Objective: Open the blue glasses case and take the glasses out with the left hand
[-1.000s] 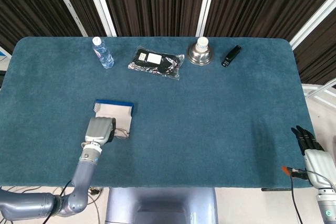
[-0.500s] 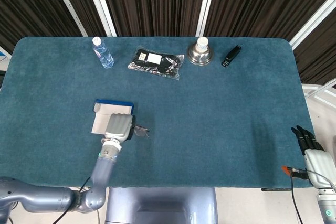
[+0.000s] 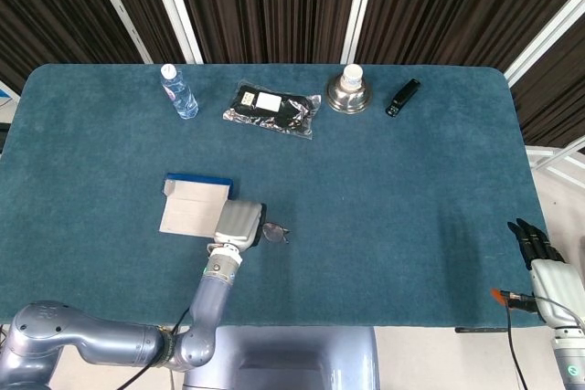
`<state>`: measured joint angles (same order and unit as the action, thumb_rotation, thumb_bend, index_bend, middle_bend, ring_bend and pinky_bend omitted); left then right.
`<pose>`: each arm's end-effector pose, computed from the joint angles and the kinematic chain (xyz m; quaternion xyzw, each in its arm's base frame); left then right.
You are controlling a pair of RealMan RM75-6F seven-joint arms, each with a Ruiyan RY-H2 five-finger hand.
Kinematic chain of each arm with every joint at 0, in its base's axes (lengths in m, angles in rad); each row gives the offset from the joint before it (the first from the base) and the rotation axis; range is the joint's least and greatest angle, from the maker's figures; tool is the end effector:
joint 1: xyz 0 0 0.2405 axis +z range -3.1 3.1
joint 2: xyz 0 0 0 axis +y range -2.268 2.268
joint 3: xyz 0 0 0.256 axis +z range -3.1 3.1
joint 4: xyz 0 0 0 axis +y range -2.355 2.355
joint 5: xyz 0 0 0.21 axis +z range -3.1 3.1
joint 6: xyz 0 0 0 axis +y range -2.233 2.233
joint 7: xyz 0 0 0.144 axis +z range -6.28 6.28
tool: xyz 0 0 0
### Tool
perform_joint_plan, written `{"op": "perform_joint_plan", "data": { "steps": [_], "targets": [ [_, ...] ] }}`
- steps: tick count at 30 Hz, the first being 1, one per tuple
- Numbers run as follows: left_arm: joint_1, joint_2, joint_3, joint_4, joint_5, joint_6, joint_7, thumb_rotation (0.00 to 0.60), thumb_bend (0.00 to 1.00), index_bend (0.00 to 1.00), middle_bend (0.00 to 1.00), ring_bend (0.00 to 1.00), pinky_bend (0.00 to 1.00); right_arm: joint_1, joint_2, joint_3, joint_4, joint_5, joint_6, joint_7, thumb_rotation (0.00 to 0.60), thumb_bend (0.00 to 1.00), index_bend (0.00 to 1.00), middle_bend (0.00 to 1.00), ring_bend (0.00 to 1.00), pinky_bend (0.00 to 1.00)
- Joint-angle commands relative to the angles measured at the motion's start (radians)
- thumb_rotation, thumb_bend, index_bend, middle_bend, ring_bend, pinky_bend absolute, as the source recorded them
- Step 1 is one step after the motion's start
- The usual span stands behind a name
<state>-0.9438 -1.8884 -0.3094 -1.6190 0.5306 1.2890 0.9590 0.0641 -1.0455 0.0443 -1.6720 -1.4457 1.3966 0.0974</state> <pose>-0.0447 0.3079 -0.0838 -0.7202 -0.4265 -0.2930 0.4622 -0.3207 -0.1719 0.1676 0.5709 -0.4571 0.3718 0.5717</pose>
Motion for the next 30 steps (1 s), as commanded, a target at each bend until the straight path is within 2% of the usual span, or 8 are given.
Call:
{"op": "perform_joint_plan", "data": {
  "steps": [1, 7, 13, 18, 21, 22, 25, 30],
  "targets": [
    [-0.001, -0.004, 0.004, 0.006, 0.003, 0.000, -0.003, 0.600, 0.38, 0.47, 1.00, 1.00, 1.00, 0.000, 0.000, 0.000, 0.000, 0.001, 0.000, 0.000, 0.600, 0.13, 0.00, 0.00, 0.00, 0.21],
    [0.010, 0.004, 0.014, 0.005, 0.015, 0.000, -0.022, 0.600, 0.28, 0.40, 1.00, 1.00, 1.00, 0.000, 0.000, 0.000, 0.000, 0.000, 0.000, -0.002, 0.600, 0.13, 0.00, 0.00, 0.00, 0.21],
    [0.065, 0.077, 0.047, -0.073, 0.114, 0.018, -0.109, 0.600, 0.27, 0.38, 1.00, 0.99, 1.00, 0.000, 0.000, 0.000, 0.001, 0.001, 0.000, 0.000, 0.600, 0.13, 0.00, 0.00, 0.00, 0.21],
    [0.138, 0.178, 0.102, -0.156, 0.223, 0.049, -0.195, 0.600, 0.27, 0.34, 0.93, 0.84, 0.88, 0.000, 0.000, 0.000, 0.003, 0.000, 0.001, 0.001, 0.600, 0.13, 0.00, 0.00, 0.00, 0.21],
    [0.206, 0.270, 0.160, -0.211, 0.315, 0.084, -0.267, 0.600, 0.27, 0.16, 0.63, 0.65, 0.70, 0.000, -0.001, 0.000, 0.003, -0.003, 0.002, -0.002, 0.600, 0.13, 0.00, 0.00, 0.00, 0.21],
    [0.228, 0.299, 0.180, -0.226, 0.336, 0.096, -0.288, 0.600, 0.27, 0.08, 0.49, 0.55, 0.61, 0.000, -0.002, 0.000, 0.004, -0.004, 0.003, -0.003, 0.600, 0.13, 0.00, 0.00, 0.00, 0.21],
    [0.313, 0.413, 0.265, -0.267, 0.427, 0.136, -0.366, 0.600, 0.26, 0.01, 0.19, 0.27, 0.38, 0.000, -0.004, -0.001, 0.004, -0.007, 0.006, -0.010, 0.600, 0.13, 0.00, 0.00, 0.00, 0.21],
    [0.426, 0.555, 0.412, -0.236, 0.643, 0.206, -0.485, 0.600, 0.18, 0.00, 0.00, 0.04, 0.12, -0.002, -0.009, -0.002, 0.008, -0.018, 0.019, -0.026, 0.600, 0.13, 0.00, 0.00, 0.00, 0.21]
  ]
}}
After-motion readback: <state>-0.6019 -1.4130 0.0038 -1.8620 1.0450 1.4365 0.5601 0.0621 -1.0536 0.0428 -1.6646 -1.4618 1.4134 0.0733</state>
